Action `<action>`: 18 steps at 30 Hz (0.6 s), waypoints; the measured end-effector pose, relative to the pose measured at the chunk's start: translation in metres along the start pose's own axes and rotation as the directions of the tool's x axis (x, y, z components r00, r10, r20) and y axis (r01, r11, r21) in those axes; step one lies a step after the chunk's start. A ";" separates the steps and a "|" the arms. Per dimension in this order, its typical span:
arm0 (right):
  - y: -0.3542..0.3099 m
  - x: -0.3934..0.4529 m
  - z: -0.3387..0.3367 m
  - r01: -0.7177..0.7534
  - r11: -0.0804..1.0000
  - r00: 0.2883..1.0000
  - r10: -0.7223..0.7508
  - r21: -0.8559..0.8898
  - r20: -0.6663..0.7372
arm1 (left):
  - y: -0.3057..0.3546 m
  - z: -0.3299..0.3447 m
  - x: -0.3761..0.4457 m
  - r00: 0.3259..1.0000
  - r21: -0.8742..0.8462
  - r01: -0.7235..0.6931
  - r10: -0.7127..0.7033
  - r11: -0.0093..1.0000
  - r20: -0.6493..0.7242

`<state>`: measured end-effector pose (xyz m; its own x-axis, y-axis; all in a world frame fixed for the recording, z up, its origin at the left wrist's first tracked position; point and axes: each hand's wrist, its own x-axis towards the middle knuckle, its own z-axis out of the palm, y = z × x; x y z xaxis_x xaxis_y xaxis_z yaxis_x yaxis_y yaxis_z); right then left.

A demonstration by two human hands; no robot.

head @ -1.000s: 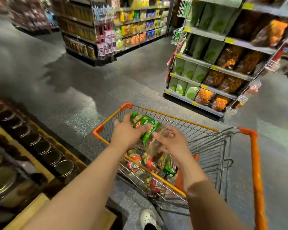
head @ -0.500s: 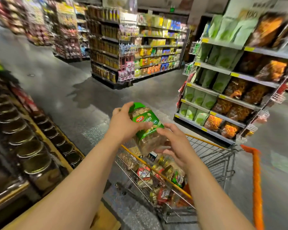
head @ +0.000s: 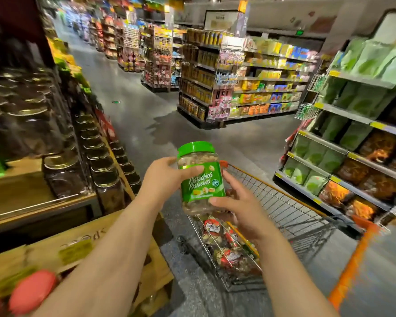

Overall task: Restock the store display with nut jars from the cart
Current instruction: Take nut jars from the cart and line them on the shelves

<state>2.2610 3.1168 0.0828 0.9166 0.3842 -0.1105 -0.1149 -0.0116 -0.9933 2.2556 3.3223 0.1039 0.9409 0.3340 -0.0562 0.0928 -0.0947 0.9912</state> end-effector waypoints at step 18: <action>0.002 -0.105 0.197 0.219 0.975 0.846 -0.173 -0.033 0.504 | -0.013 -0.189 -0.247 0.904 0.027 -0.097 0.099 0.995 -0.415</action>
<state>2.0889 3.2578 0.0989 0.6029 0.7921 0.0951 0.1016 0.0420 -0.9939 1.9609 3.4183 0.1280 0.7251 0.6818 0.0973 0.0103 -0.1520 0.9883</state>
